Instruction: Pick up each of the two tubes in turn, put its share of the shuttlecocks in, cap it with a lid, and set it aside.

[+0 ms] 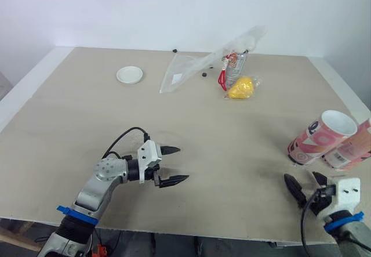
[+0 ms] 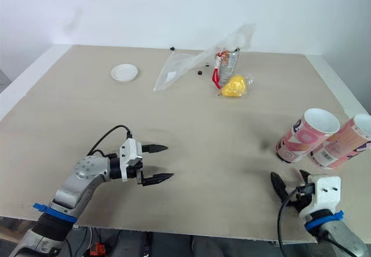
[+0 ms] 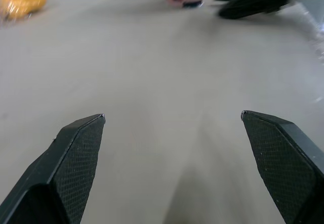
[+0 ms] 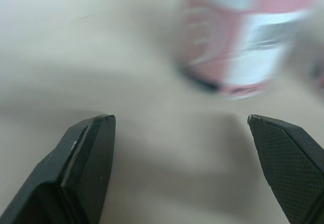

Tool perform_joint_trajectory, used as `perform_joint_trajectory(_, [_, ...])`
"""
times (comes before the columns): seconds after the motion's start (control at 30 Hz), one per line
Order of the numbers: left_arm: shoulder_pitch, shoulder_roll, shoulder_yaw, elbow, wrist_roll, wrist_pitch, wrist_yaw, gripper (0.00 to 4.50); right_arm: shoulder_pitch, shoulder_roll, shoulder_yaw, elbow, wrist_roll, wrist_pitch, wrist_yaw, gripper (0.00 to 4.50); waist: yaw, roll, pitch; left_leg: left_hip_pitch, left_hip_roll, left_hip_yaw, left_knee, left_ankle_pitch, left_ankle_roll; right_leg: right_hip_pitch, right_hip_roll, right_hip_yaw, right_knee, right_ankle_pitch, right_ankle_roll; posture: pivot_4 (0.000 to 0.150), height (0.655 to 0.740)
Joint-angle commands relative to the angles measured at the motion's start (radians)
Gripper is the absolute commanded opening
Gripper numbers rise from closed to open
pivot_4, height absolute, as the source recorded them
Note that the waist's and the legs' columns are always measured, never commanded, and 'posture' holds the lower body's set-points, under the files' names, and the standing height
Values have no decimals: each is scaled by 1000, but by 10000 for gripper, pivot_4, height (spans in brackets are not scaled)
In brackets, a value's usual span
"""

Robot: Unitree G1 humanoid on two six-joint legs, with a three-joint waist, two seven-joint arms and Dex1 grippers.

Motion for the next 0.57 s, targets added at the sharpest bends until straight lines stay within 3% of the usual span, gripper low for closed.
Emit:
perform_joint_trajectory(0.03, [-5,25,36,-5,5,-8,5,45000,-9,-86,34,-41,34,-118,231,44816,-5,0,0,0,0,1,0,0,0,0,0,0,0,0,0,1500,7400])
perform_joint_trajectory(0.2, [-5,79,69,20,12,-15,-8,45000,-188,-158,125,45,33,-160,365,44816,-6,-3,2,2,1,3,1,0,0,-1,-1,0,0,2,-1,1500,7400])
perform_joint_trajectory(0.57, [10,174,134,35,16,-40,-21,45000,-404,-183,216,263,7,-187,482,44816,7,-5,3,-1,-1,2,0,-4,1,1,-3,-2,0,-1,2,1500,7400])
